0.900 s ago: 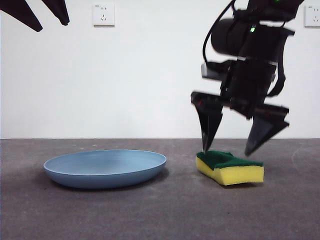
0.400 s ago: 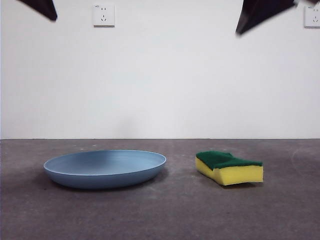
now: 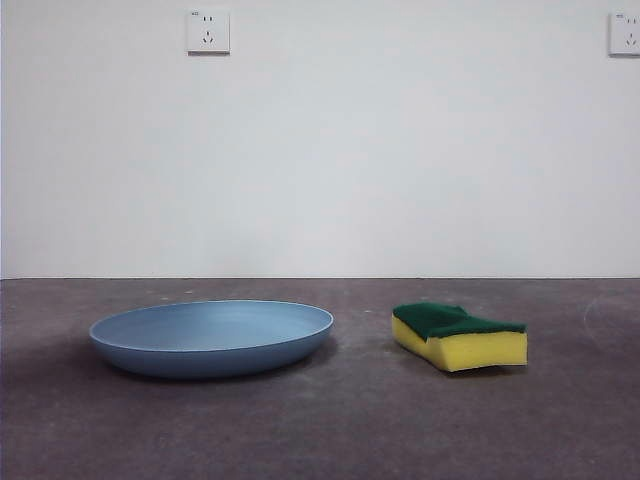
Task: Pick up the plate,pick up the cloth,clean the plate with the cloth
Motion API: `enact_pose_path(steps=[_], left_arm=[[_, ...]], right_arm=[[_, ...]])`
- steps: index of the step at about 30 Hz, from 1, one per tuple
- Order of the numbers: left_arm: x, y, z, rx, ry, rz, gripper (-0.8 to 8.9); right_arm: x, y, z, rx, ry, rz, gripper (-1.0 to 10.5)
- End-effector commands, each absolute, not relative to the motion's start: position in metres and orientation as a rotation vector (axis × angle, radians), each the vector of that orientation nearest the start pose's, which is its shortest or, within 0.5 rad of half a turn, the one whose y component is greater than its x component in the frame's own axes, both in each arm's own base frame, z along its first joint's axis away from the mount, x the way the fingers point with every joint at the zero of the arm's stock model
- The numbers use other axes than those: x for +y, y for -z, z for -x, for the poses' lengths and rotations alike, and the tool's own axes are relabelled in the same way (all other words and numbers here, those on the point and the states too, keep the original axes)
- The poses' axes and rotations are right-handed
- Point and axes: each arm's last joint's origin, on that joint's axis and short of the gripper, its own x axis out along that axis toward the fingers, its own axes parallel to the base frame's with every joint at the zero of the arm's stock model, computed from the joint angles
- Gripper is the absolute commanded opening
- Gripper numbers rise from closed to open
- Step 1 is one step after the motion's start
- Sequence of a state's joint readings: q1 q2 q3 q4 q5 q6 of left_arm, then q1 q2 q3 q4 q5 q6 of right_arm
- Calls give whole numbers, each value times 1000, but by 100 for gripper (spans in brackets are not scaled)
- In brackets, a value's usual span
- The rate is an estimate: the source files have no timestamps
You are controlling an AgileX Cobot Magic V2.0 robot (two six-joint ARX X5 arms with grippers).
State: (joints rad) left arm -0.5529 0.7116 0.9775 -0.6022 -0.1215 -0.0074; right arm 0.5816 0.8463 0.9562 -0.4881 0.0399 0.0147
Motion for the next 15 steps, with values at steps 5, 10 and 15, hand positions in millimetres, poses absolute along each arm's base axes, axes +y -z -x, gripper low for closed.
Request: enact_pose_path(steps=[5,10,15], left_arm=[[-60,-305,-104,261,420,-59,-9],[-62,-283,-105,301,424,-19,-8],[-63,-275,-107,389,410,-34,-1]], right_arm=[[84,-294,-127,345,-460,98,-16],[85,-278,-128,378,-460,110,-5],[85,-277,-128,382,-461,112,2]])
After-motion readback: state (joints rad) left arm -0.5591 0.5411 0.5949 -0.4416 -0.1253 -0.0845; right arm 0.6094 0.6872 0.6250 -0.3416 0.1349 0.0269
